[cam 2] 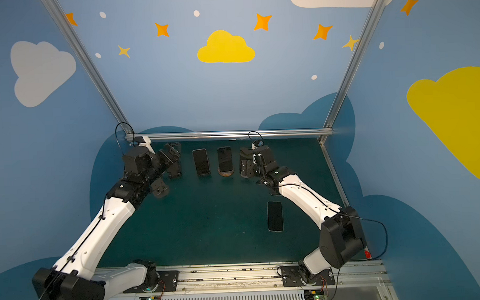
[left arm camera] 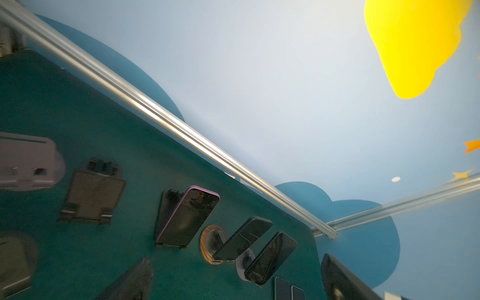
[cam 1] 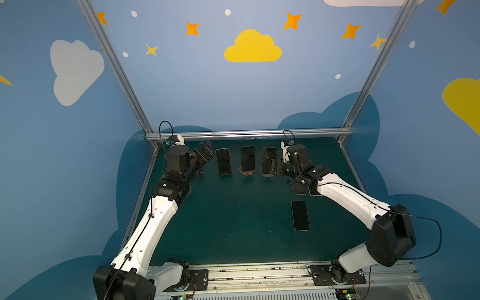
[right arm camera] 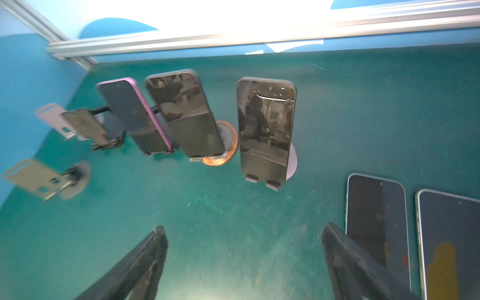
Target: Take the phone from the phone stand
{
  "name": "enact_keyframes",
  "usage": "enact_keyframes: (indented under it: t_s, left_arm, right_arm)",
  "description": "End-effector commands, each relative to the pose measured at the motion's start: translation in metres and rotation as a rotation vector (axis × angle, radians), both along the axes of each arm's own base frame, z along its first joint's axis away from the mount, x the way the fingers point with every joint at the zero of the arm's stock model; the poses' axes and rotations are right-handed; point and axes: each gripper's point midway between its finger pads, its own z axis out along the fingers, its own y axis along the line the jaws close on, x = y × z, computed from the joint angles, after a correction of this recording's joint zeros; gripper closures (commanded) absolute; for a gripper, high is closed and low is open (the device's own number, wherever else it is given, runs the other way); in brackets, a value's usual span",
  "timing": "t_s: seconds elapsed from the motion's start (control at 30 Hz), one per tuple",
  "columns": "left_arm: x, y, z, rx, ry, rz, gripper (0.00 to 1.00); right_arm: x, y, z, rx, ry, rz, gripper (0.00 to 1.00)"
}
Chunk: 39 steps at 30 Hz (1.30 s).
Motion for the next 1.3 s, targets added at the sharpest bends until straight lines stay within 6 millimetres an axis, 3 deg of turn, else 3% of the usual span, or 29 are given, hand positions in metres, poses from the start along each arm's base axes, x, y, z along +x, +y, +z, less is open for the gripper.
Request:
enact_keyframes:
  t_s: [0.0,0.17,0.37,0.57,0.8,1.27]
  left_arm:
    - [0.003,-0.015,0.001,0.013,-0.045,-0.092,0.0]
    - [0.001,-0.023,-0.026,-0.091,0.017,-0.117,0.0]
    - [-0.008,-0.025,-0.023,-0.136,0.004,-0.145,0.0]
    - [-0.008,-0.025,-0.025,-0.15,0.01,-0.148,0.0]
    - [-0.002,-0.032,-0.037,-0.186,0.046,-0.17,0.0]
    - [-0.001,-0.034,-0.042,-0.183,0.057,-0.177,0.0]
  right_arm:
    - [0.023,0.001,0.006,-0.048,-0.02,-0.024,0.06]
    - [0.058,0.01,0.001,-0.068,-0.022,-0.09,0.06]
    - [0.087,0.012,-0.013,-0.111,-0.036,-0.217,0.06]
    - [0.109,0.016,-0.027,-0.166,-0.001,-0.218,0.05]
    - [0.119,0.022,-0.045,-0.187,0.026,-0.201,0.05]
    - [0.131,0.026,-0.057,-0.139,0.005,-0.222,0.09]
